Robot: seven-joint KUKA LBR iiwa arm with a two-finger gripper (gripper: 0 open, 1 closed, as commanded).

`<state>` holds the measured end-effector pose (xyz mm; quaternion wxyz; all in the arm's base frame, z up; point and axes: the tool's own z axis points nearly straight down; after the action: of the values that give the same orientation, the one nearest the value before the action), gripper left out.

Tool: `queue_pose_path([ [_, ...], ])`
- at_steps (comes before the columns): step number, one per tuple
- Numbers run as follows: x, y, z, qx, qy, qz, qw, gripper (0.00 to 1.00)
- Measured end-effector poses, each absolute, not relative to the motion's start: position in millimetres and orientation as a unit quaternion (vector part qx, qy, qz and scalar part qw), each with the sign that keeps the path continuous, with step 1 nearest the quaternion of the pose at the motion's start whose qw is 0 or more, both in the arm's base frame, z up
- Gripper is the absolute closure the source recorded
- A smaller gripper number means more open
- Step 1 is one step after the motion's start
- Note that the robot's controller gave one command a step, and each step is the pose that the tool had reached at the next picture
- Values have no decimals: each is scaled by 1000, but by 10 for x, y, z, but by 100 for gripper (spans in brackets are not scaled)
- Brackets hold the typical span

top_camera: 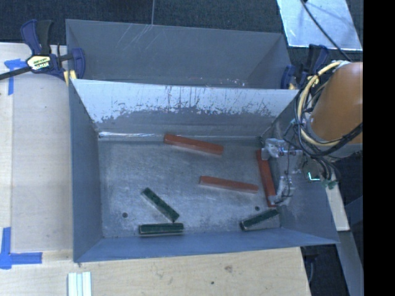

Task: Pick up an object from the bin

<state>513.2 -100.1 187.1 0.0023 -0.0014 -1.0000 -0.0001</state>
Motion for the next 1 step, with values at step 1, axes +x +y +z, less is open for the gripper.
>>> queue_pose_path([
  [1, 5386, -728, 661, -11, -1000, 0, 1, 0],
])
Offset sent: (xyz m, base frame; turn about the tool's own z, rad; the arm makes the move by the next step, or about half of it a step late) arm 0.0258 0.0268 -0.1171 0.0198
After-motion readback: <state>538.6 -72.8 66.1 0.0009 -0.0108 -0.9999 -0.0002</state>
